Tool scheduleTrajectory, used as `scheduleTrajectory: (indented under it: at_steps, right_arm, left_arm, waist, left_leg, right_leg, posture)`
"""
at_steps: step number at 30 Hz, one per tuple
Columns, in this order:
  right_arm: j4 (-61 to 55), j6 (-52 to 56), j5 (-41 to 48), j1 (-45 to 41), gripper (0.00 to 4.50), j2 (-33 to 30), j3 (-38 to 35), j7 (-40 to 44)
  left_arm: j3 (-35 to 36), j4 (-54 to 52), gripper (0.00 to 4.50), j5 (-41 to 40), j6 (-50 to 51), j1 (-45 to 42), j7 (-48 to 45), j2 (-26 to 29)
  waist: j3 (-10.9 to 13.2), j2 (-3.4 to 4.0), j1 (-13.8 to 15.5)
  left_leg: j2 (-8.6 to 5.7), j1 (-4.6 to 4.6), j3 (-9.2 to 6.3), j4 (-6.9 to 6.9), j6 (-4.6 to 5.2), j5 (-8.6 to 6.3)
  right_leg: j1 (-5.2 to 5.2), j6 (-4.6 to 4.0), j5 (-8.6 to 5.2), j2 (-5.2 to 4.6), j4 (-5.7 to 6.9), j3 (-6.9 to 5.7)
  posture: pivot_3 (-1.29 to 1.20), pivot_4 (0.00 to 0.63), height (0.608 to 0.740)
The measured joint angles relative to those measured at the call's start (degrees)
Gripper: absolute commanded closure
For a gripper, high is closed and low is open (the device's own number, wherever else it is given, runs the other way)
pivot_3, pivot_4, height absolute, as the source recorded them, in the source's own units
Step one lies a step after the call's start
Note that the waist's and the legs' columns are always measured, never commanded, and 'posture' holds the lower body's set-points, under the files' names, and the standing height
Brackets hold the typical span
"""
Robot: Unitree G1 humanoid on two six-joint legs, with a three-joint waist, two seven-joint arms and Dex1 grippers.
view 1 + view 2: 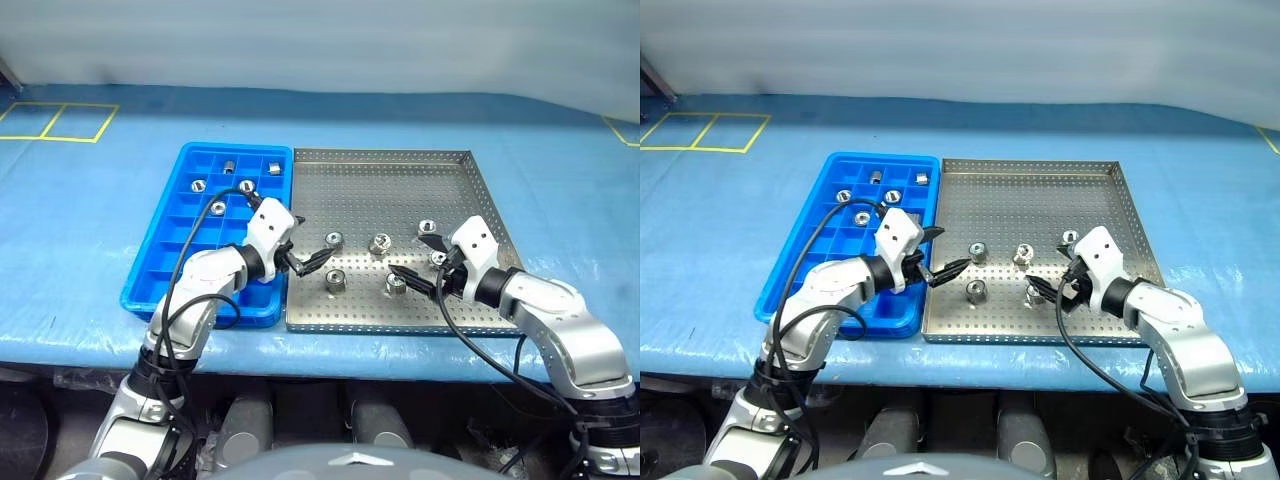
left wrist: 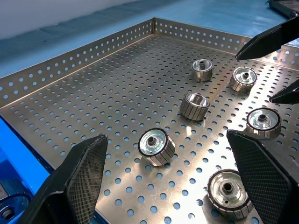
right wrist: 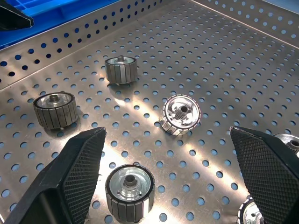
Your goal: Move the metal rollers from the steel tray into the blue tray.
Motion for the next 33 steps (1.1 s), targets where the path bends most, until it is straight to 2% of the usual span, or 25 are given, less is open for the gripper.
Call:
scheduleTrajectory:
  at_steps: [33]
  right_arm:
    - [0.04, -0.56, -0.42, -0.91, 0.0, 0.09, 0.26, -0.01]
  left_arm:
    - [-2.87, 0.03, 0.06, -0.22, 0.06, -0.73, 0.16, -0.21]
  waist:
    - [0.0, 0.0, 0.01]
  left_leg:
    - [0.0, 0.01, 0.0, 0.02, 0.0, 0.0]
  right_leg:
    - [0.01, 0.01, 0.01, 0.0, 0.02, 0.0]
  posture:
    - [0.07, 0.15, 0.74]
